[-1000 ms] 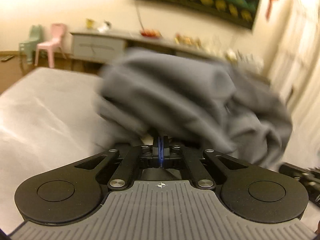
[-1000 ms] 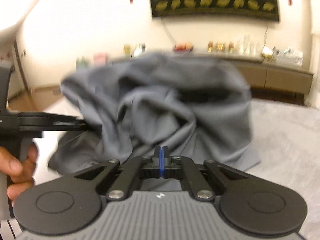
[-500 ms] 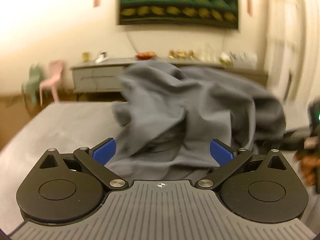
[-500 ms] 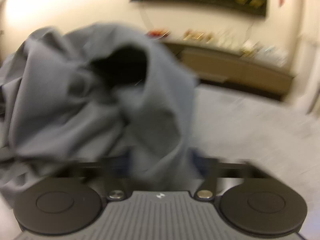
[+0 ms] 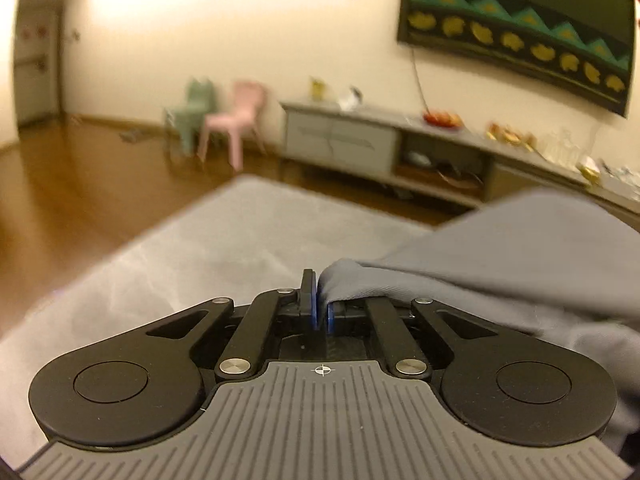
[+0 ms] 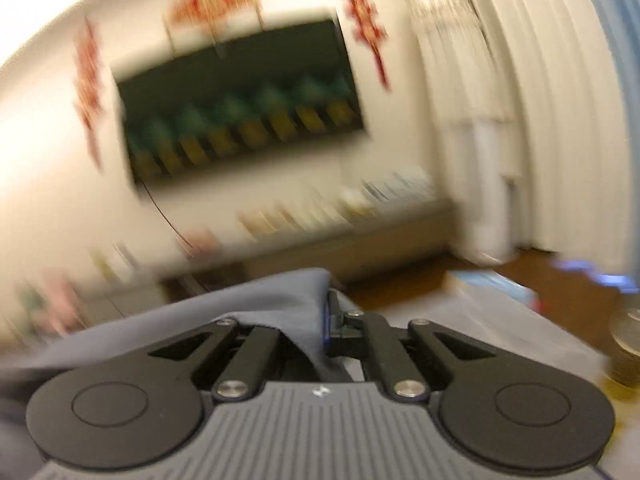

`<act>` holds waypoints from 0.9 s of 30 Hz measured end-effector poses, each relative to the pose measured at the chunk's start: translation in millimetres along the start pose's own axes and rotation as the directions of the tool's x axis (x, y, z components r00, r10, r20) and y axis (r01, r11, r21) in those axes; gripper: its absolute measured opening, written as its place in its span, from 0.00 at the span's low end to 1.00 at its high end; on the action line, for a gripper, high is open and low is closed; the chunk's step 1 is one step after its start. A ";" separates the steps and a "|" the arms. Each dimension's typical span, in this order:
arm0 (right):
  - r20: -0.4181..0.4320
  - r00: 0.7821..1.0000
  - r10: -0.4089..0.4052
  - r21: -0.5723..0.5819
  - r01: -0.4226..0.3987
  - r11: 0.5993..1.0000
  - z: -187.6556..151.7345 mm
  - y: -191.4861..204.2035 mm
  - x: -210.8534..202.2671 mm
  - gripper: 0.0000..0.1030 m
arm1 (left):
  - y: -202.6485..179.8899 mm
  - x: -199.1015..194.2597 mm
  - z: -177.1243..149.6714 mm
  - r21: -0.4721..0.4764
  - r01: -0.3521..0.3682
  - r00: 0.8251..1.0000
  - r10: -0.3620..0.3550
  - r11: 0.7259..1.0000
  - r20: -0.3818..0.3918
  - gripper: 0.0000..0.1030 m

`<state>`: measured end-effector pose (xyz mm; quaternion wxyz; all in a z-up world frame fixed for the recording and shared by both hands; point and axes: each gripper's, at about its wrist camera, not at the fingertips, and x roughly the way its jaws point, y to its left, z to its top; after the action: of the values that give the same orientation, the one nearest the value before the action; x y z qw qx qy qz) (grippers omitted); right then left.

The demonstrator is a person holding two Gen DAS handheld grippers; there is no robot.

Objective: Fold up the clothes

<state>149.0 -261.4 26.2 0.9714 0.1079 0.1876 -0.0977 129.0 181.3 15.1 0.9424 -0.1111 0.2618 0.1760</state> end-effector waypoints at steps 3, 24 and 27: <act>-0.195 0.977 -0.080 -0.004 0.081 0.997 -37.0 -7.7 24.7 0.02 | 10.8 -10.4 -15.3 -0.011 0.059 0.998 -0.059 0.998 -0.037 0.43; 0.315 0.946 0.080 -0.282 0.013 0.959 111.6 80.4 -30.1 0.01 | 7.2 -55.7 161.1 0.050 0.226 0.921 -0.230 0.973 0.314 0.00; 0.394 0.916 0.069 -0.285 0.050 0.957 142.7 94.1 -37.6 0.01 | -1.5 -64.2 187.7 0.120 0.205 0.912 -0.234 0.971 0.338 0.00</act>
<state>185.5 -200.8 186.3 0.9948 -0.0566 -0.0031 -0.0844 163.5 219.0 206.8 0.9914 -0.0679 0.0831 0.0750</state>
